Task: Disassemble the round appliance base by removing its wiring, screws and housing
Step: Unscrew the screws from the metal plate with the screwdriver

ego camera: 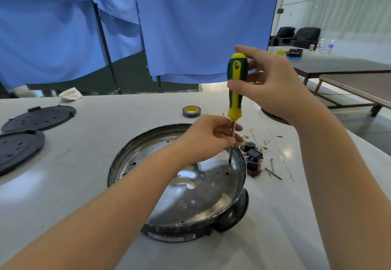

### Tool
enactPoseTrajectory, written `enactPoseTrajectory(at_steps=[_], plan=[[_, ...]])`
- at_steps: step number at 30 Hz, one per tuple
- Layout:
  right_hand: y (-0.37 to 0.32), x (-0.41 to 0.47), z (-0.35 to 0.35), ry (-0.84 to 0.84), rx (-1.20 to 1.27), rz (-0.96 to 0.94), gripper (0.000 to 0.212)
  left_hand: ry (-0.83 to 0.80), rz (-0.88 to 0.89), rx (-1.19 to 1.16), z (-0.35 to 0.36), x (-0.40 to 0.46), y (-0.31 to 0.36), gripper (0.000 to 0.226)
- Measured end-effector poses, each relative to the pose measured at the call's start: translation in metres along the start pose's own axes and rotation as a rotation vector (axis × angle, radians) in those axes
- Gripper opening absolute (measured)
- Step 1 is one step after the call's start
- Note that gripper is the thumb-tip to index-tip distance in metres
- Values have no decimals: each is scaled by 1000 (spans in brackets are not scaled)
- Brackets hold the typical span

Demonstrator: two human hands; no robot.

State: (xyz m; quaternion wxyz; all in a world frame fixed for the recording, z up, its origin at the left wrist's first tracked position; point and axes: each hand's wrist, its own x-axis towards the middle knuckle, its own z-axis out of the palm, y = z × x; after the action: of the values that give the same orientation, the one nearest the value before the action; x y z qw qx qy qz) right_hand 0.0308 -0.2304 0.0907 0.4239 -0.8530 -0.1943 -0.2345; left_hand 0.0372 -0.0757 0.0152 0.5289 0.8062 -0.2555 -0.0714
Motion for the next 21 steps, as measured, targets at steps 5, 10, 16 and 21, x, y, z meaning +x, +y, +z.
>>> enactPoseTrajectory(at_steps=[5, 10, 16, 21], plan=[[-2, -2, 1, -50, 91, -14, 54, 121, 30, 85, 2, 2, 0, 10], [-2, -3, 5, 9, -6, -7, 54, 168, 44, 144, 3, 2, -1, 19], [0, -1, 3, 63, -99, -6, 57, 61, 9, 25, 2, 1, 0, 15], [-2, -2, 0, -59, 118, 16, 57, 61, -8, 10, 3, 1, 1, 11]])
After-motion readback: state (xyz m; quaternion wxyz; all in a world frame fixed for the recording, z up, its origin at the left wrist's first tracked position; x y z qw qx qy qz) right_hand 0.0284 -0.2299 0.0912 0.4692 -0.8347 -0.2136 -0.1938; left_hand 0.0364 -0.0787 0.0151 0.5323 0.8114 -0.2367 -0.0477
